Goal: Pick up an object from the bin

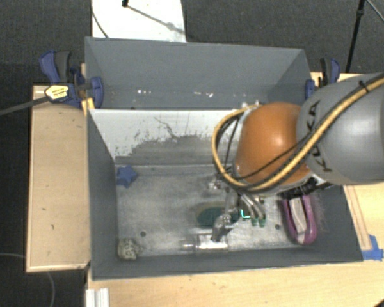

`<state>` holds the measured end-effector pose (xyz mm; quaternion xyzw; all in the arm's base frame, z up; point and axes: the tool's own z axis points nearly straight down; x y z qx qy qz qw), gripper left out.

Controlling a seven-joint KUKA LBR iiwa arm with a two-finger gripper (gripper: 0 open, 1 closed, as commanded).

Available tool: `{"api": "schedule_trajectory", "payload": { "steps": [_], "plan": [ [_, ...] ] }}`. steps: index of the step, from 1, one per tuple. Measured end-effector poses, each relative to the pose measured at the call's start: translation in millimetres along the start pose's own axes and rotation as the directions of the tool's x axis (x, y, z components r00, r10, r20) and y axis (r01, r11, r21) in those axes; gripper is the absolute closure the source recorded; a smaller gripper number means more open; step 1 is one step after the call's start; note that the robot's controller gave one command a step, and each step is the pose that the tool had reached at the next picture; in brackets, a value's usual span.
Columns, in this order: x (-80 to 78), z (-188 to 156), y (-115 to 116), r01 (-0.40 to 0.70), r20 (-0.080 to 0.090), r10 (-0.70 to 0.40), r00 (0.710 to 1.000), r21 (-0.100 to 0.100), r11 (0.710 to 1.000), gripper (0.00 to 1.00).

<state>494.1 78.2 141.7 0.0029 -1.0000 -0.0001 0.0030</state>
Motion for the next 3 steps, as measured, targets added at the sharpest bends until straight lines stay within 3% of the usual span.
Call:
{"api": "schedule_trajectory", "payload": {
  "steps": [1, 2, 3],
  "plan": [
    [-49.7, 70, -22, 0.153, 0.011, -0.153, 0.988, 0.0, 0.988, 0.0],
    [-52.5, 66, -21, 0.149, 0.023, -0.149, 0.989, -0.001, 0.989, 1.0],
    [-54.5, -72, -101, 0.438, 0.013, -0.439, 0.899, 0.009, 0.899, 1.0]
  ]
}}
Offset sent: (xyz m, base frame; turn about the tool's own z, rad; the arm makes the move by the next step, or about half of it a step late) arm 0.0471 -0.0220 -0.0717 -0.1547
